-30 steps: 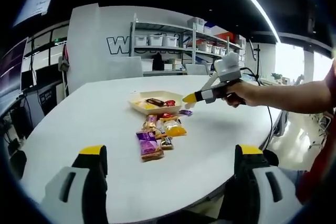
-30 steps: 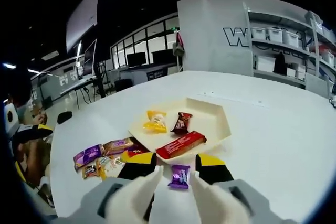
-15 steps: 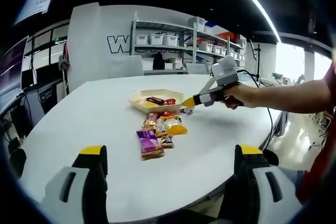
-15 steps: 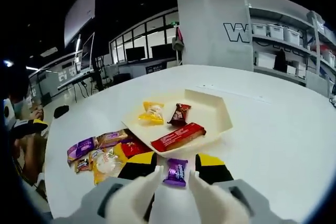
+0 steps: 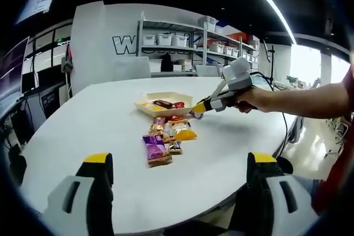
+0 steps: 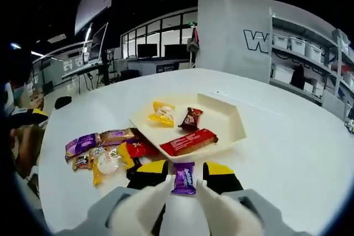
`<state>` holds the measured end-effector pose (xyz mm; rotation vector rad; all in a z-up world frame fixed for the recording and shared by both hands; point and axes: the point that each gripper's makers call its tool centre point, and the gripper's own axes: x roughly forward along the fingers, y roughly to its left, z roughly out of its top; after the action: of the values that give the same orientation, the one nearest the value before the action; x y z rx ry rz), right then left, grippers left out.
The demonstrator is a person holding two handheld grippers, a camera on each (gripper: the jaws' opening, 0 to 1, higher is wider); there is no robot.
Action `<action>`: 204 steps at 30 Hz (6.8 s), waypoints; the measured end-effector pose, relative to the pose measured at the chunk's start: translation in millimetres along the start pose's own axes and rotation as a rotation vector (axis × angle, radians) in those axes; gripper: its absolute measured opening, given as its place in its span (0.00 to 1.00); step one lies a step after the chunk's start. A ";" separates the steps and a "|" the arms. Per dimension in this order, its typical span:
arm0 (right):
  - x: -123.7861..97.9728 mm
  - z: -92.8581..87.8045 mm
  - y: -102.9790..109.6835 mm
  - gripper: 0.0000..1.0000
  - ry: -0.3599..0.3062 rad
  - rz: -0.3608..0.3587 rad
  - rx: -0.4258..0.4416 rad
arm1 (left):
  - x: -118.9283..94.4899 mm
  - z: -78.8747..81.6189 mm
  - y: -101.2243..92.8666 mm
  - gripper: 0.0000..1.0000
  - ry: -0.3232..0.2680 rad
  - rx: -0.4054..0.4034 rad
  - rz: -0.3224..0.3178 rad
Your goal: Place the target food into the container with the food tongs after gripping and lifting it, then release it inside without dropping or visibly crushing the food.
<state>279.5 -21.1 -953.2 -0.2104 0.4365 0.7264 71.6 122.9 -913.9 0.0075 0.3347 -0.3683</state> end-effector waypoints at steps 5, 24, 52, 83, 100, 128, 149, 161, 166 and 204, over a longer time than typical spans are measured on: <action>-5.1 -2.1 4.1 0.19 -0.002 0.005 -0.017 | -1.2 3.1 0.4 0.98 -0.006 0.001 0.002; -40.8 14.5 -2.2 0.19 -0.085 0.034 0.084 | 0.9 8.0 -6.4 0.98 -0.011 0.006 -0.017; -39.5 9.1 1.7 0.21 -0.057 0.048 0.097 | 0.5 10.6 -10.7 0.98 -0.014 0.015 -0.030; -43.7 -20.6 4.5 0.17 0.012 0.014 0.017 | -0.6 9.5 -13.9 0.98 -0.016 0.014 -0.037; -56.0 19.4 0.2 0.19 -0.091 0.022 0.074 | 1.9 11.2 -15.9 0.98 -0.015 0.019 -0.047; -23.1 111.7 3.5 0.19 -0.150 0.042 0.024 | 0.4 10.5 -3.7 0.99 -0.016 -0.002 -0.036; -17.8 144.7 -1.9 0.21 -0.198 0.052 0.123 | -3.2 8.2 -1.3 0.99 -0.006 -0.003 -0.026; -22.6 134.1 -2.0 0.21 -0.189 0.055 0.124 | -4.3 10.4 -4.0 0.99 -0.008 0.008 -0.029; -27.4 132.7 -0.7 0.21 -0.193 0.056 0.122 | -4.4 12.7 -5.4 0.99 -0.012 0.012 -0.029; -29.8 49.3 34.4 0.22 -0.102 0.106 0.111 | -4.1 7.8 -12.9 0.98 0.007 0.025 -0.048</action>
<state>251.7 2.8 -897.1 -0.0458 0.3911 0.8108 65.9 111.8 -904.6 0.0252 0.3381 -0.4196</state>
